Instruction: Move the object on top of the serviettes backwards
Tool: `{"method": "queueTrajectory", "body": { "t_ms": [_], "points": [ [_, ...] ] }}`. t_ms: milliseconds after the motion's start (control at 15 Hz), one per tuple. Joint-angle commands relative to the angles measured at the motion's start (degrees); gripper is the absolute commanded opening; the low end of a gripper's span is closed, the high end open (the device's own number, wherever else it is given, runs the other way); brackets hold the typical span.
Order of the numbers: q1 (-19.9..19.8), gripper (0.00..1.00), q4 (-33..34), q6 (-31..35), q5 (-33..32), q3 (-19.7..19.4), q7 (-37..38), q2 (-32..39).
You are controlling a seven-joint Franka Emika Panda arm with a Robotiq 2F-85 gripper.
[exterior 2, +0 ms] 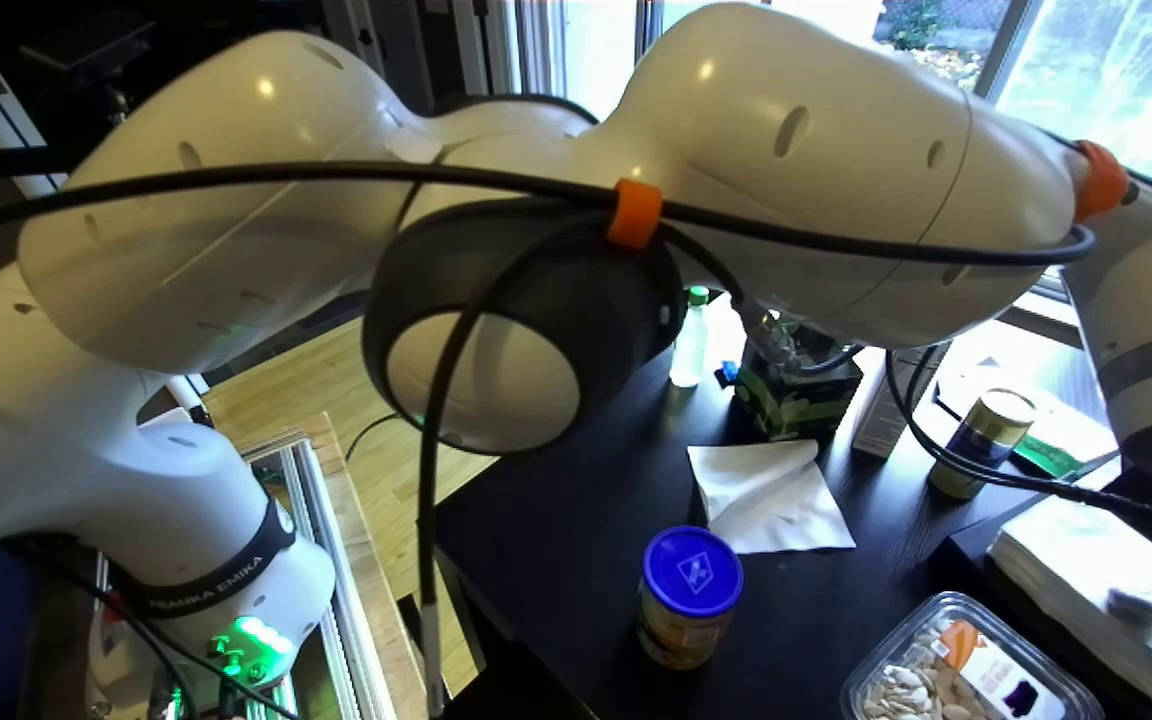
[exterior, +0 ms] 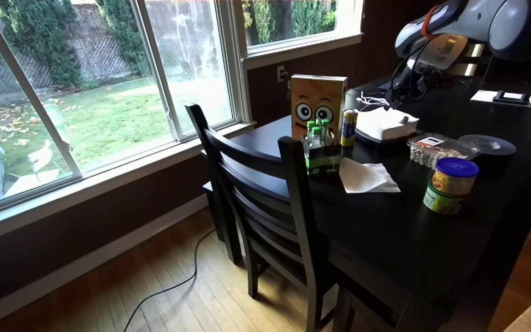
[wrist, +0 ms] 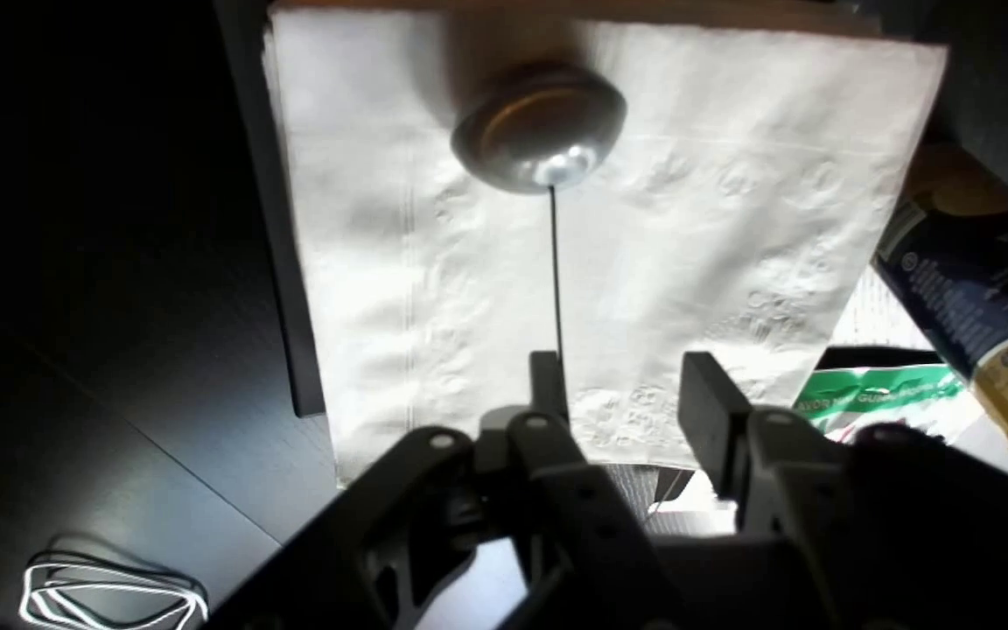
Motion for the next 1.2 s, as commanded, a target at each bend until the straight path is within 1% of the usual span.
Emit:
{"method": "queueTrajectory", "body": {
  "t_ms": [0,67,133,267,333,467,800,1133],
  "points": [
    [-0.9,0.10,8.1,-4.8,-2.5,1.1,1.1,4.3],
    [-0.8,0.06,9.0,-5.5,-2.7,1.0,1.2,4.7],
    [-0.1,0.03,9.0,-6.0,-1.4,-0.3,0.7,4.7],
    [-0.2,0.00,10.1,-7.2,-1.3,-0.5,0.8,5.3],
    [-0.1,0.00,10.5,-7.6,-1.4,-0.6,0.8,5.6],
    [-0.2,0.03,11.4,-7.8,-1.1,-0.5,0.4,6.1],
    [-0.7,0.02,14.2,-5.1,1.1,1.9,-1.3,7.2],
    [-0.8,0.02,16.7,-1.7,1.2,4.0,-4.1,8.8]
  ]
}}
